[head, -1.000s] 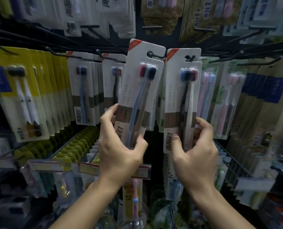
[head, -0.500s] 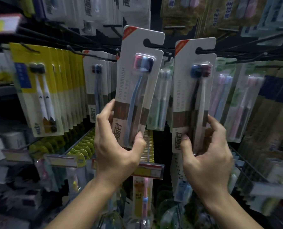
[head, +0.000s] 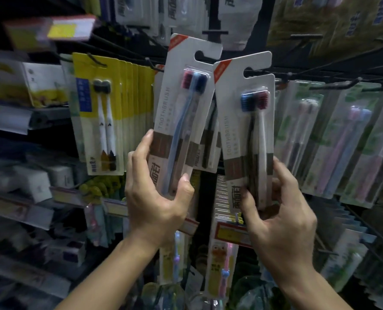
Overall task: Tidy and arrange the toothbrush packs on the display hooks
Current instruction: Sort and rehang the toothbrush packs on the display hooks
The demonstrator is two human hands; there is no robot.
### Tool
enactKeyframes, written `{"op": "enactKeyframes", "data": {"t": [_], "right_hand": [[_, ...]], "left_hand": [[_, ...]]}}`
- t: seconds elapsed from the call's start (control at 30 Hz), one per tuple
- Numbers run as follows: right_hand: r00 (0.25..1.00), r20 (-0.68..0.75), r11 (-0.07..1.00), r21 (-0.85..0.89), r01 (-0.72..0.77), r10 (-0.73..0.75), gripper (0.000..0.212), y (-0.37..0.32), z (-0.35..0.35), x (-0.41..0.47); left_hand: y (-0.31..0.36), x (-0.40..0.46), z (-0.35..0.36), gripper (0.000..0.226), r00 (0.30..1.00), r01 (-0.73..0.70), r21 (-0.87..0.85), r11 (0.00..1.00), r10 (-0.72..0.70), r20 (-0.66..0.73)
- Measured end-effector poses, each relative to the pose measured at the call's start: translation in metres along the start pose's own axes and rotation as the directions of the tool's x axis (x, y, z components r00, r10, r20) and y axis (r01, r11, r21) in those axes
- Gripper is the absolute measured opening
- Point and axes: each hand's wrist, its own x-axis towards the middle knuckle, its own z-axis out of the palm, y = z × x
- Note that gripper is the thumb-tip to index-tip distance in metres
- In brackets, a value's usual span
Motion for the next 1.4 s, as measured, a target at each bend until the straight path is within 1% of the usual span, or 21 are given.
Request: {"op": "enactKeyframes", "data": {"t": [0.17,0.33,0.43,0.53,0.63,0.7,0.93,1.03,1.1,1.2,1.27,1.4], "right_hand": [[0.999,0.044,1.000,0.005,0.027,-0.027,0.067,-0.012,0.016,0.000],[0.992,0.125,1.000,0.018,-0.018,0.016,0.067,-0.028,0.026,-0.001],[0.985,0.170,0.999,0.023,-0.041,0.036,0.073,-0.035,0.030,0.000],[0.985,0.171,0.999,0.020,-0.032,0.028,0.072,-0.038,0.034,0.001],[0.993,0.120,0.999,0.033,-0.013,0.009,0.065,-0.042,0.038,0.001],[0.997,0.080,1.000,0.029,-0.010,0.007,0.066,-0.044,0.040,0.002],[0.996,0.036,0.995,0.061,-0.080,0.078,0.068,-0.044,0.040,0.005],[0.997,0.038,0.996,0.053,-0.067,0.065,0.065,-0.043,0.039,0.006],[0.998,0.043,0.999,0.033,-0.037,0.036,0.063,-0.042,0.038,0.006],[0.998,0.056,1.000,0.003,0.010,-0.010,0.066,-0.041,0.037,0.007],[0.998,0.063,0.999,-0.029,0.032,-0.030,0.062,-0.040,0.037,0.006],[0.997,0.076,0.999,-0.038,-0.013,0.016,0.062,-0.041,0.037,0.006]], "left_hand": [[-0.013,0.004,-0.014,0.079,0.999,0.019,0.025,1.000,-0.018,-0.049],[-0.024,0.008,-0.025,0.077,0.981,0.184,0.018,0.983,-0.182,-0.073],[-0.029,0.010,-0.030,0.078,0.970,0.232,0.017,0.973,-0.230,-0.083],[-0.033,0.010,-0.034,0.077,0.970,0.228,0.030,0.973,-0.225,-0.092],[-0.035,0.009,-0.035,0.077,0.968,0.235,0.038,0.971,-0.231,-0.097],[-0.035,0.009,-0.035,0.078,0.970,0.231,0.041,0.972,-0.227,-0.091],[-0.030,0.012,-0.036,0.078,0.974,0.218,0.046,0.975,-0.215,-0.074],[-0.028,0.013,-0.035,0.078,0.975,0.214,0.047,0.976,-0.210,-0.072],[-0.027,0.013,-0.034,0.078,0.977,0.206,0.054,0.977,-0.203,-0.068],[-0.025,0.013,-0.033,0.079,0.980,0.192,0.068,0.979,-0.188,-0.070],[-0.024,0.013,-0.032,0.078,0.979,0.193,0.069,0.979,-0.187,-0.076],[-0.024,0.011,-0.030,0.078,0.977,0.202,0.066,0.977,-0.196,-0.081]]}}
